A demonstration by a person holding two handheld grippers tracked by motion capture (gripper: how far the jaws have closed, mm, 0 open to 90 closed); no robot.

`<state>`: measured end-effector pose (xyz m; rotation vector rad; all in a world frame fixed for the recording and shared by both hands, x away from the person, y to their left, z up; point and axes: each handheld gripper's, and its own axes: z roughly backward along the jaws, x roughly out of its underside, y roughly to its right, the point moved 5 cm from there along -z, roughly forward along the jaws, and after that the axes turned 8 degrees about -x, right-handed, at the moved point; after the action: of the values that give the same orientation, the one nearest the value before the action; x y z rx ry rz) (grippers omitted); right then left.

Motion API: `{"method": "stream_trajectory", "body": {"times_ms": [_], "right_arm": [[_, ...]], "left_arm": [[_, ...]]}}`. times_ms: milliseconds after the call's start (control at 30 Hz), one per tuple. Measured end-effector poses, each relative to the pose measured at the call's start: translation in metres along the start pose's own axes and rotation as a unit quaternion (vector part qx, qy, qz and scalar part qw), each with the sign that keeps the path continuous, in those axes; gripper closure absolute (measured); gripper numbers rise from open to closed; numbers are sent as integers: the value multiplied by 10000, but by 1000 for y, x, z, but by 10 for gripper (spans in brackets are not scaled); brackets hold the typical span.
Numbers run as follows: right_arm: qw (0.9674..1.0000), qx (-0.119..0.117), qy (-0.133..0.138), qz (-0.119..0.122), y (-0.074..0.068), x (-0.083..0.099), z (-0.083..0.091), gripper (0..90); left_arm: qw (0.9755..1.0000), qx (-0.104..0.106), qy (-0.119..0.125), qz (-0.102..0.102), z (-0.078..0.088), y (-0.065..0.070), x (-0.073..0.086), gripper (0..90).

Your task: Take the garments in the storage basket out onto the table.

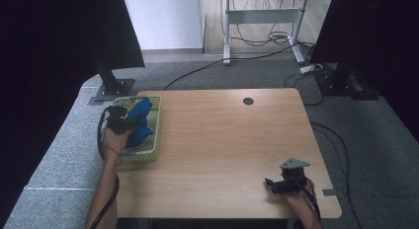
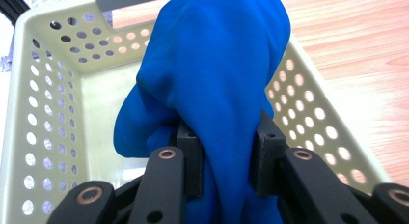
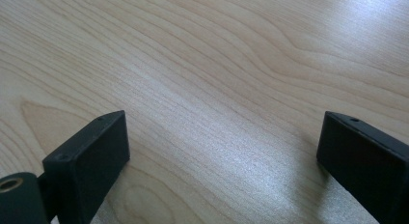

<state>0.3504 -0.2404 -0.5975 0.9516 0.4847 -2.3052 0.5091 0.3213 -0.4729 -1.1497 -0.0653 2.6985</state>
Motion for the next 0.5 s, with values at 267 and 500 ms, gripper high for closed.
{"method": "stream_trajectory", "body": {"times_ms": [267, 500], "right_arm": [[10000, 0, -1, 0, 0, 0, 0, 41], [10000, 0, 4, -2, 0, 0, 0, 41]], "left_arm": [[9997, 135, 200, -76, 15, 12, -1, 710], [9989, 247, 361, -191, 28, 26, -4, 710]]}}
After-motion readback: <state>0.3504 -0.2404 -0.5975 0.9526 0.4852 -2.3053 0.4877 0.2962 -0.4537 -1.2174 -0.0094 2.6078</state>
